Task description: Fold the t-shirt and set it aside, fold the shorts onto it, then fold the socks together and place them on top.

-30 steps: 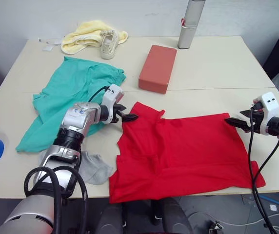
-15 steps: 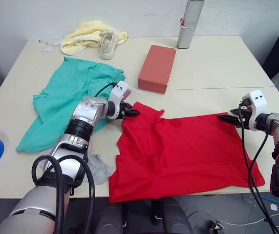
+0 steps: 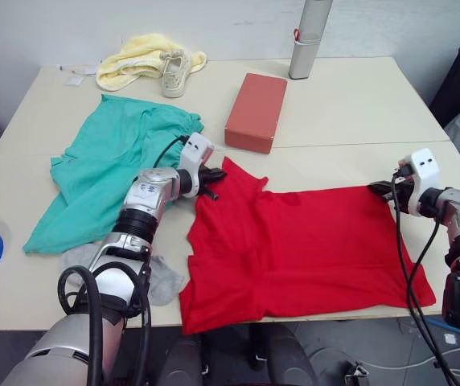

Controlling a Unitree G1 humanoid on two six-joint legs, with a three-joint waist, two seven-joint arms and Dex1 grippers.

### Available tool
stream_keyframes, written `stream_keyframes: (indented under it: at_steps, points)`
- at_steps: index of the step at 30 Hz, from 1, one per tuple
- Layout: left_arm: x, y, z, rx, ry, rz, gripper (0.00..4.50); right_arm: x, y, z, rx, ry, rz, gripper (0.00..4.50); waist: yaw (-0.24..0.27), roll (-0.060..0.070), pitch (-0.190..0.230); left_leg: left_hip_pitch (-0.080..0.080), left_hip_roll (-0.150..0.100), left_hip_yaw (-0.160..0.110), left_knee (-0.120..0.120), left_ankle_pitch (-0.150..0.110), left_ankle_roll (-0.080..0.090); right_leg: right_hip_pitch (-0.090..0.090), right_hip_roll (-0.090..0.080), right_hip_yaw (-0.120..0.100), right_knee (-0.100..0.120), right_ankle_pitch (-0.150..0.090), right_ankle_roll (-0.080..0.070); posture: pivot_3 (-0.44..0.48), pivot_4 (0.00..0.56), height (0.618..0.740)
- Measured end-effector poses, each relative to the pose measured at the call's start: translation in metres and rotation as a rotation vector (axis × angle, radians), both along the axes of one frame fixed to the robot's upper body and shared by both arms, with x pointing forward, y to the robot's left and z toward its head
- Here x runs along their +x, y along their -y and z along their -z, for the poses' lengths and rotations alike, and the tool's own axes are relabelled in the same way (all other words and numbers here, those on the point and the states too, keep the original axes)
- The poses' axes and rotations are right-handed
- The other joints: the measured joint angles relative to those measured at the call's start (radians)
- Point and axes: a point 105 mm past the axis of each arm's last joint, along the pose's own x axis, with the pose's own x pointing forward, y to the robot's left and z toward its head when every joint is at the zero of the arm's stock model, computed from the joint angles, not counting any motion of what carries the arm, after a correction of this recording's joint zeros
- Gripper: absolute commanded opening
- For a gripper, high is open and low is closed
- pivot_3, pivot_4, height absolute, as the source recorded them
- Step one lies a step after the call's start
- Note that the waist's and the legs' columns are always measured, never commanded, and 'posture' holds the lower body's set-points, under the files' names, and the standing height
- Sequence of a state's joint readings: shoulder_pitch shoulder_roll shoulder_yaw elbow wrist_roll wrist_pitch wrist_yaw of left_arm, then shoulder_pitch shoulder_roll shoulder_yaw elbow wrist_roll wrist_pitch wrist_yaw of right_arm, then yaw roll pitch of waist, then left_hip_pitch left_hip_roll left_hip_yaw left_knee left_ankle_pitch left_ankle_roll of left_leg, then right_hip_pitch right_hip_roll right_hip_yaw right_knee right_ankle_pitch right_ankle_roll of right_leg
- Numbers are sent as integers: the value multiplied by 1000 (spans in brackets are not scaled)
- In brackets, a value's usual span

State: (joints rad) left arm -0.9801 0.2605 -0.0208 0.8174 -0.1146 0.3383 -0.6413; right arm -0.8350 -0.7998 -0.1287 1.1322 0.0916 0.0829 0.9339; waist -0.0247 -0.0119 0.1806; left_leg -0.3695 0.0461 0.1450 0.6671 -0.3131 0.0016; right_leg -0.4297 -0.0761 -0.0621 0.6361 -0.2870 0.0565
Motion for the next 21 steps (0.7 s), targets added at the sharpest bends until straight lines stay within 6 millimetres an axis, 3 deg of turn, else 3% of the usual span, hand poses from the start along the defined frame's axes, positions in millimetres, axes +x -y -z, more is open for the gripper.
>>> stream_keyframes:
  at_steps: [5, 12, 17, 21]
  points:
    - [6, -9, -8, -24, 69, -64, 0, -5, 12, -3, -46, 25, 23, 25, -3, 0, 0, 1, 0, 1, 0, 0, 0, 0, 0, 0, 0, 0, 0, 0, 150, 740]
    - [7, -6, -6, -31, 113, -56, 0, -9, 20, 0, -70, 73, 58, 25, -3, 0, 0, 1, 0, 2, -1, 0, 0, -1, 1, 0, 0, 0, 0, 0, 150, 740]
    - [2, -2, -14, -20, 222, 12, 0, -14, 17, 2, -103, 111, 6, 25, -3, 0, 0, 1, 0, 3, -1, 0, 0, -1, 1, -1, 0, 0, 0, 0, 150, 740]
    - [-9, -2, -9, 8, 328, 96, 0, -19, 15, -2, -136, 180, -50, 25, -3, 0, 0, 1, 1, 3, -1, 0, 0, -1, 2, -1, 0, 0, 0, 0, 150, 740]
